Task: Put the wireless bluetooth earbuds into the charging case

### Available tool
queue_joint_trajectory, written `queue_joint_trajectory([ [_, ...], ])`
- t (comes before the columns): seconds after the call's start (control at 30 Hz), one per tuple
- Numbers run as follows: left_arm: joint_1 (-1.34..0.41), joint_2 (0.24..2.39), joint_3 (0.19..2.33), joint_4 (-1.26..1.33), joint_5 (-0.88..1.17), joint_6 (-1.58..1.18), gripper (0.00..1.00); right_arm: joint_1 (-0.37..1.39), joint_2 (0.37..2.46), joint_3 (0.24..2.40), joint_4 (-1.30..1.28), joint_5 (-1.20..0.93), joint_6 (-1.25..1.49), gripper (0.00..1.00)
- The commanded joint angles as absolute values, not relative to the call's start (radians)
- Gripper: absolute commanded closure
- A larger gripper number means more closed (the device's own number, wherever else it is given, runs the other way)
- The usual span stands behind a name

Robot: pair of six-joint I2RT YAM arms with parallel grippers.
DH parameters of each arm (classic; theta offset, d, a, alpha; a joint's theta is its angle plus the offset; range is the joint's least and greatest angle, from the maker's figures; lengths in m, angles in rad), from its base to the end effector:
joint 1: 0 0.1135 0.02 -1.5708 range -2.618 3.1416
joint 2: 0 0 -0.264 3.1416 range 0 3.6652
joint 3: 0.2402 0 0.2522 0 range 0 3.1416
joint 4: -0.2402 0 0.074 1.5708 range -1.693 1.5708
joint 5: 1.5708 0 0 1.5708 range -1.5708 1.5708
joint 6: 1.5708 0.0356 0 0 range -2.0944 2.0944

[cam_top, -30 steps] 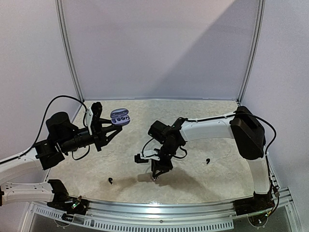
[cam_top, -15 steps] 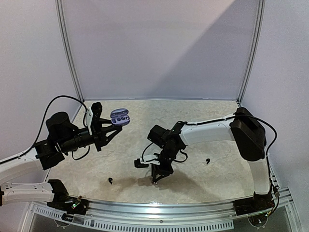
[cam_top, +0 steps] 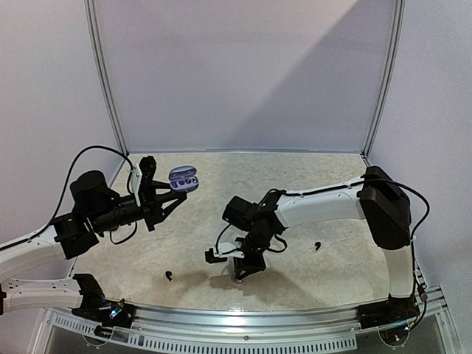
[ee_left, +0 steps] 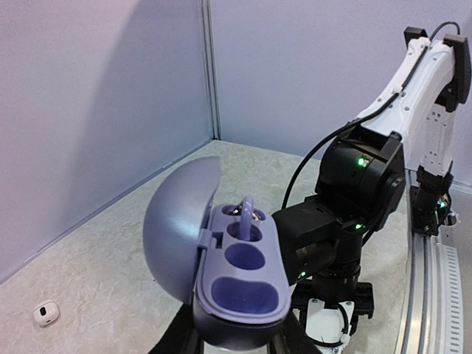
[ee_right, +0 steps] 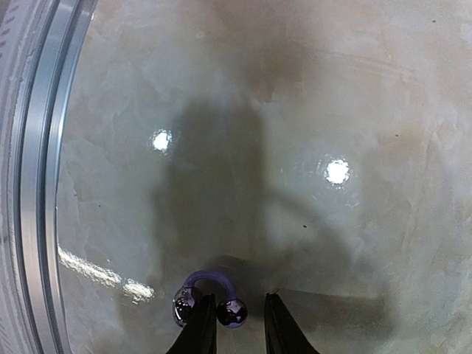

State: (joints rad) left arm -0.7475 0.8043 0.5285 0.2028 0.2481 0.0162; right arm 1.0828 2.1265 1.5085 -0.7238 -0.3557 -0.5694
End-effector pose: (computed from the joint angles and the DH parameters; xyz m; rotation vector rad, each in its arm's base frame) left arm 0.1386 -0.1404 0.2868 0.8096 1.4917 -0.7567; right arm 0.1851 0.3751 0.1402 -2.2122 1.9561 0.5995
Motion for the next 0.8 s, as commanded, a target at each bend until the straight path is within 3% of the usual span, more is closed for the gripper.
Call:
queue_joint_trajectory([
  [0.0,-0.733,0.804,0.527,0.190,0.255,0.029,1.00,1.094,2.123,1.492,-0.782,-0.232,-0.520,0.78],
  [0.57,-0.732,0.800,0.526,0.188,0.256,0.028,1.00,1.116,2.071,1.465,-0.818,-0.050,-0.351,0.88],
  [0.77,-0.732,0.798,0.522,0.187,0.252,0.031,1.00,1.071,2.088,1.499,-0.967,0.152,0.000,0.90],
])
